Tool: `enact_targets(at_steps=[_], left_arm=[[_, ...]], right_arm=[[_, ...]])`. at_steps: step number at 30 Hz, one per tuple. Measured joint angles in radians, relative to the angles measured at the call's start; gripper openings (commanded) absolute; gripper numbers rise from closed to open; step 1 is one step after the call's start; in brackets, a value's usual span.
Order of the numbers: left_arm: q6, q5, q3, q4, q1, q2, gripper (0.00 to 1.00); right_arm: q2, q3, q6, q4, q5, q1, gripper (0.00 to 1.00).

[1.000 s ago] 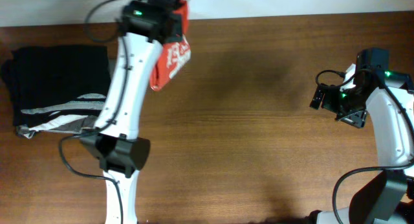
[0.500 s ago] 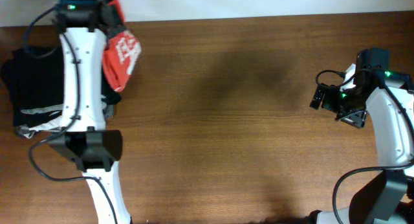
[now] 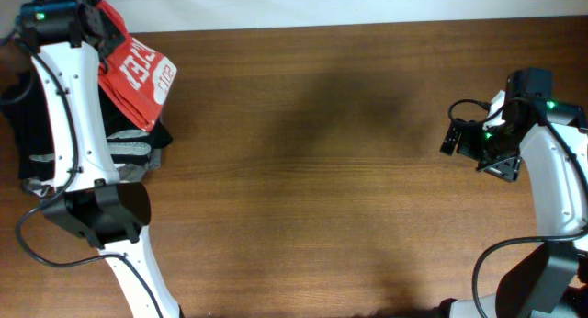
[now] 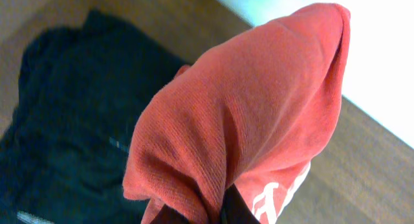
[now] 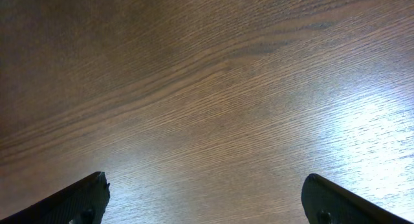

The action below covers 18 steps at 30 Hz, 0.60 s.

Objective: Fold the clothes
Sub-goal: 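Carry the orange bundle leftward toward the dark clothes stack with the left gripper, then lower the orange bundle onto the top of the stack and release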

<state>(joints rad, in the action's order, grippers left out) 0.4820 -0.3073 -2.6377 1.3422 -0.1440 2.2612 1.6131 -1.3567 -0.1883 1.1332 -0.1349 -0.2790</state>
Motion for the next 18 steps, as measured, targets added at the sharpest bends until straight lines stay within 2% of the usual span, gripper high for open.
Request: enact_targets(at_steps=[7, 12, 18], left_arm=[[-0.110, -0.002, -0.055, -0.074, -0.006, 0.006, 0.00], [-0.146, -0.074, -0.138, -0.024, -0.013, 0.005, 0.00], [-0.154, -0.124, -0.147, 0.077, -0.031, 0.011, 0.00]], right_arm=[[0.000, 0.000, 0.000, 0.000, 0.000, 0.000, 0.99], [0.000, 0.000, 0.000, 0.000, 0.000, 0.000, 0.99], [0.000, 0.000, 0.000, 0.000, 0.000, 0.000, 0.99]])
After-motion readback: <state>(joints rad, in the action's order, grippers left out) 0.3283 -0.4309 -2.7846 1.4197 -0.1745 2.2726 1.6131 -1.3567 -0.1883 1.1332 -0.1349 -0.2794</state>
